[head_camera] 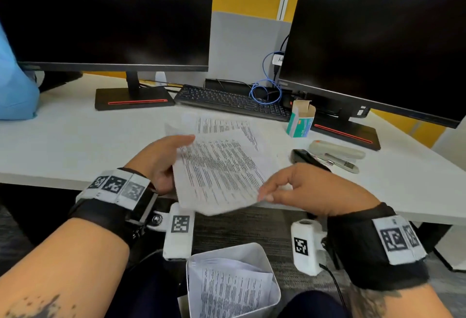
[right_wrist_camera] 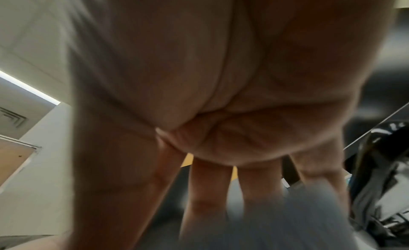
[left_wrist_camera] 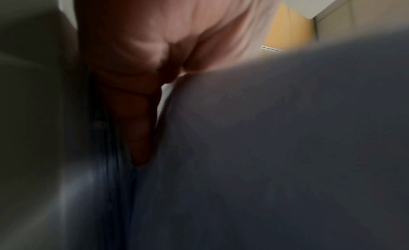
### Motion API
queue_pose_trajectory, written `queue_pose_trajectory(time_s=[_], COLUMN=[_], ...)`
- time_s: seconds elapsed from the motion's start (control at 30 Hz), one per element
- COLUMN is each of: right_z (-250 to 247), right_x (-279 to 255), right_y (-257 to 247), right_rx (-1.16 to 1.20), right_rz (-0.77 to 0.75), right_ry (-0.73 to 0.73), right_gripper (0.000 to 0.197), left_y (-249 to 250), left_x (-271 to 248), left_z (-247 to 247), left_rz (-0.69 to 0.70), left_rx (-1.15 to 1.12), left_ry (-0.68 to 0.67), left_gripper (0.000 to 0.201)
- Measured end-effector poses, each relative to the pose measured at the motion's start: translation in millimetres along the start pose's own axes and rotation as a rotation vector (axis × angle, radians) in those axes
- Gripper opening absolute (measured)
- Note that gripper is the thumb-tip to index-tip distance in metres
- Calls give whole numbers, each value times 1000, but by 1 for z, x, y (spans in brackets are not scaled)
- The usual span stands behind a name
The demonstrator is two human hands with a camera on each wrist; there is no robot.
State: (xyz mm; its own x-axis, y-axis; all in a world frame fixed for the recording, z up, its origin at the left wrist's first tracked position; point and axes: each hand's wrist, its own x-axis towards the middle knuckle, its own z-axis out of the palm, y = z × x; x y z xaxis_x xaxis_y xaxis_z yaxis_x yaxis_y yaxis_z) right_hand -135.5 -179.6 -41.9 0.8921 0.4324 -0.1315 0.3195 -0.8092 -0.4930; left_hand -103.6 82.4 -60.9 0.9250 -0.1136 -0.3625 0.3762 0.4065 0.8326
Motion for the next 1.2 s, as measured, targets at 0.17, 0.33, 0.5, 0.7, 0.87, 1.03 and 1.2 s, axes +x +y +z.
queue_pose_trajectory(time_s=[0.17,0.33,0.5,0.7,0.87,1.03,1.2], right_z=[-4,-21,-16,-13,-25,-34,-16], right_x=[-11,7,27,35,19,2,12], right_y=[1,21,34,42,35,-5,-43], right_rx=[179,-155,-195,-40,330,704,917], right_rz=[117,500,673,720,483,-23,-150], right_ry=[197,560,408,515,914,1184,1039], right_gripper=[15,55,39,36,25,22,19], left_y=[-3,-8,-20,-29,-30,-31,-44], left_x=[4,-12,-10,-10,-22,-30,-39], left_z=[-11,-6,6,6,16,33,57], left_rz=[156,164,236,451,543,647,785], left_rx=[204,415,529,642,632,748,895], left_ry=[22,-169,-69,28,39,22,37], left_gripper=[41,39,21,45,18,11,34])
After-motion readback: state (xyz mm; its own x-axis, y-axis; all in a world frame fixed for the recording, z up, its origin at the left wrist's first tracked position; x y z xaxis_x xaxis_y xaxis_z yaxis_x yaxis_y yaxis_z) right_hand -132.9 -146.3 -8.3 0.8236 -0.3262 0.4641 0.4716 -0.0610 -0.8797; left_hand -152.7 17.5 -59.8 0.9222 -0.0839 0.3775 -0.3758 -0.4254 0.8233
